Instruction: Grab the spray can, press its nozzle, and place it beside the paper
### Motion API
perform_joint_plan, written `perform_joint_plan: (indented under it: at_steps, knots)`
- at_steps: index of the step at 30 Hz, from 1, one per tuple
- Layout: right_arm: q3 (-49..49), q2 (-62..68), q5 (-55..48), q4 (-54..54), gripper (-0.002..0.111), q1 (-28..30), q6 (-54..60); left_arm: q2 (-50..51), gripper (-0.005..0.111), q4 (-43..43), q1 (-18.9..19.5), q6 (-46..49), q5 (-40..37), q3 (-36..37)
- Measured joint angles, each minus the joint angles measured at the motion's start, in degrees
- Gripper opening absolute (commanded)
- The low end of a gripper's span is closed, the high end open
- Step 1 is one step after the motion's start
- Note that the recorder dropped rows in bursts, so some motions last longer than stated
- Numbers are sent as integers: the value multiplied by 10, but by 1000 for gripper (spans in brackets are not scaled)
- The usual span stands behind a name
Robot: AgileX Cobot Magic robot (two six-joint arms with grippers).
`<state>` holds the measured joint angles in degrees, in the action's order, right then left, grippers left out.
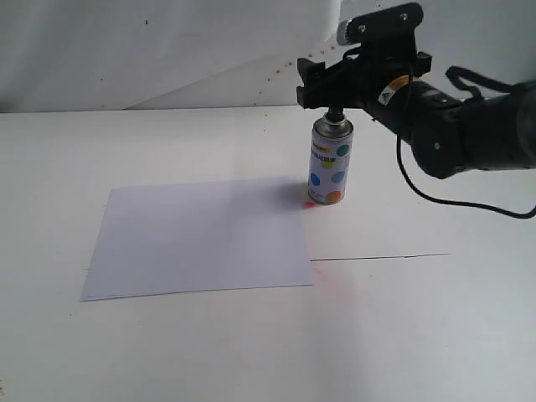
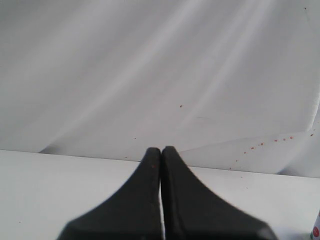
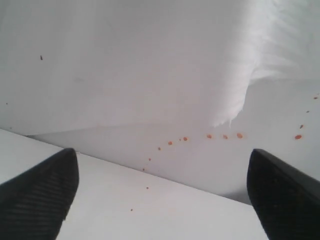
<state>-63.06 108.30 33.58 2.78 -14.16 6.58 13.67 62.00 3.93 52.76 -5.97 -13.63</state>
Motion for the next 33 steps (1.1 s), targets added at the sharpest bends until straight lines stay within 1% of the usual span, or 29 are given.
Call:
perform_joint_plan:
  at_steps: [3,6,11,14,15,26,29,33]
  knots:
    - [0,-41,-44,0,80,0,0,0,0,0,0,0,0,0]
    - [0,-81,-95,0,66,0,0,0,0,0,0,0,0,0]
    - [0,-148,-210,1,25,0,0,0,0,0,0,0,0,0]
    - [0,-186,-269,2,4,0,0,0,0,0,0,0,0,0]
    - [0,-197,-289,3,0,0,0,0,0,0,0,0,0,0]
    - [4,-311,-456,18,0,0,-7,0,0,0,0,0,0,0]
    - [34,-353,-458,32,0,0,-7,0,0,0,0,0,0,0]
    - [110,-431,-431,67,0,0,-8,0,0,0,0,0,0,0]
